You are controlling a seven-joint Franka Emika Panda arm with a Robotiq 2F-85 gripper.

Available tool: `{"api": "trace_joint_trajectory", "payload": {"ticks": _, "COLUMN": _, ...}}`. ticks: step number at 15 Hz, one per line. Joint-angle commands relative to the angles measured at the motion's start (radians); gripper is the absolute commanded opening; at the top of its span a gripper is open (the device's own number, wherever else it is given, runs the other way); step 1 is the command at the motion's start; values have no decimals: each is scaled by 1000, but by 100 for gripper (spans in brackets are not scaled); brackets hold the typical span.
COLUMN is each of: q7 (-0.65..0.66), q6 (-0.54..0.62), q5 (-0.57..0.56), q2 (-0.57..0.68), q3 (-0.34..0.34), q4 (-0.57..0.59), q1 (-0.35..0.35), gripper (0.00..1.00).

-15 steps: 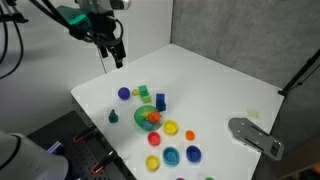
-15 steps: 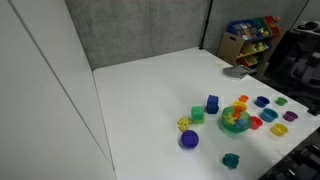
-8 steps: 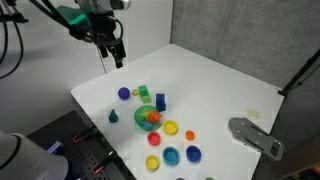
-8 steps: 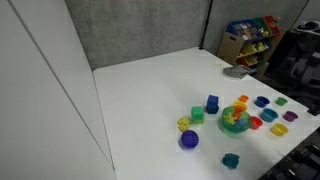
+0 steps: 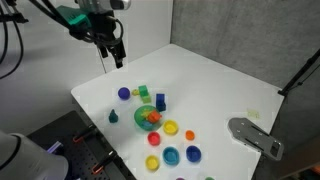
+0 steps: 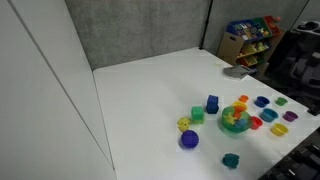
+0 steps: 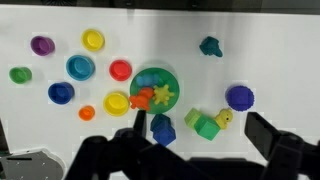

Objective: Put the green bear toy in the green bowl

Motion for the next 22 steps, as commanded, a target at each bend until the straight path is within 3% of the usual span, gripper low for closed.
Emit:
{"api": "trace_joint_trajectory", "payload": {"ticks": 1, "q7": 0, "q6": -2, "q5": 0, "q2": 0, "q3": 0, "q4": 2, "q1": -1, "gripper": 100}}
{"api": "trace_joint_trajectory", "payload": {"ticks": 14, "q7": -50, "q6": 151, "q5": 53, "q2": 297, "q3": -7, "q4": 59, "q1": 39, "gripper": 100}}
{"api": "trace_joint_trajectory", "payload": {"ticks": 22, "q7": -202, "q6": 214, "q5": 164, "q2": 547, "q3": 1, "q4": 107, "q1": 63, "gripper": 100}}
